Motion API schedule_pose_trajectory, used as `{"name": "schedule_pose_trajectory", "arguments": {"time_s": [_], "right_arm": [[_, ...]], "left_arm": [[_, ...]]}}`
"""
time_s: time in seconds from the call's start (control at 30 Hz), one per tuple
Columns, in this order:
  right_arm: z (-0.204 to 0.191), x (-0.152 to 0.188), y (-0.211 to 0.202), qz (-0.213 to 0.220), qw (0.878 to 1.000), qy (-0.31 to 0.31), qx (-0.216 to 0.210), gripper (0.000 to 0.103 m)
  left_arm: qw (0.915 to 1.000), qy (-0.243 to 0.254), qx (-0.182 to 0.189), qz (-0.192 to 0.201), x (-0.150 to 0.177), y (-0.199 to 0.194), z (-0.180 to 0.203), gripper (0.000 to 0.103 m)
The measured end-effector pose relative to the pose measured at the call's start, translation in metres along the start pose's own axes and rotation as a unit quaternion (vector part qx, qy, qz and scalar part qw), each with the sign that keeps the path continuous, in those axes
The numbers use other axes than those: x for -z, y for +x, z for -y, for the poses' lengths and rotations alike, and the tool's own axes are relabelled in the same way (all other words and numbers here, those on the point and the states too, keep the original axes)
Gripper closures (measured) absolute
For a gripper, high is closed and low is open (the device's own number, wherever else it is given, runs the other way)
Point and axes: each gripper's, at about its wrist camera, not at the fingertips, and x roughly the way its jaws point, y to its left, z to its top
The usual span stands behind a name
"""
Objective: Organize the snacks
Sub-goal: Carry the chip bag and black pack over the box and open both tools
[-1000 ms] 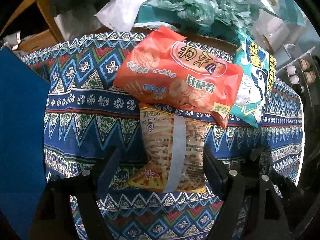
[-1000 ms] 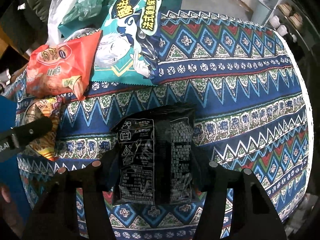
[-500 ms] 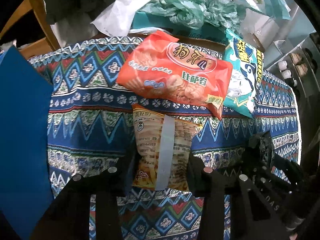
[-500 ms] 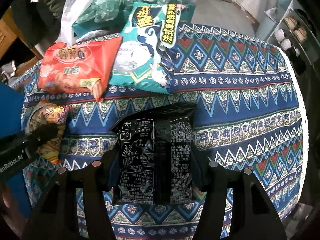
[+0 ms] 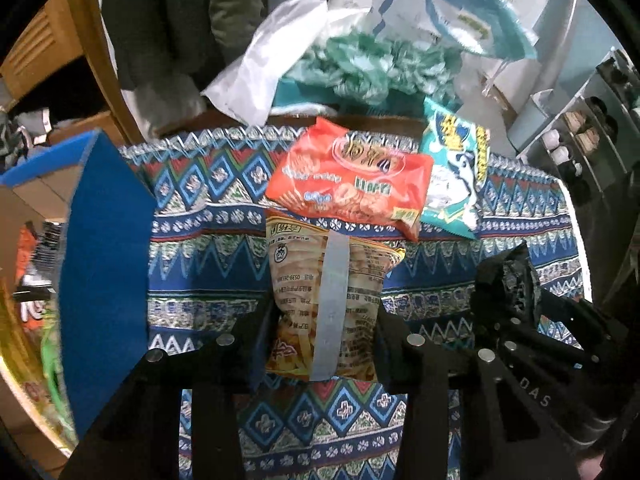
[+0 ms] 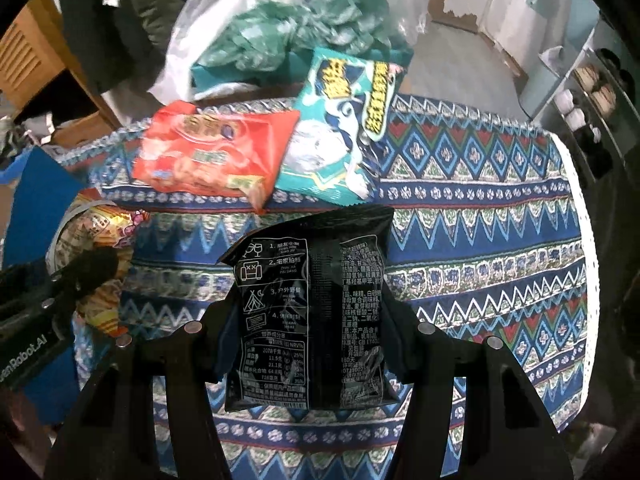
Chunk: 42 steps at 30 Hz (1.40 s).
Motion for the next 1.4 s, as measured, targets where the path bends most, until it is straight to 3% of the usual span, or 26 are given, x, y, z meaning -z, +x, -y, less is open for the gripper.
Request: {"name": "schedule_pose_trajectory", "arguments": {"time_s": [0.63, 1.1, 1.4], "right_arm": [[-0.080, 0.000, -0.067, 0.049, 0.995, -0.064, -0.054, 0.045], [-0.163, -0.009, -0.081, 0.051, 0.987, -0.112, -0.105, 0.045], [-0.222, -0.009, -0.079, 0.045, 0.979, -0.154, -0.123, 0.045]], "left_arm": [[0.9978, -0.026, -0.014, 0.059, 0.017, -0.093, -0.050, 0.060], [0.9923, -0.085, -0.044, 0.079, 0.040, -0.128, -0.137, 0.060], [0.9848, -0.147, -0.041, 0.083, 0.052, -0.135, -0.188, 0.060]]}}
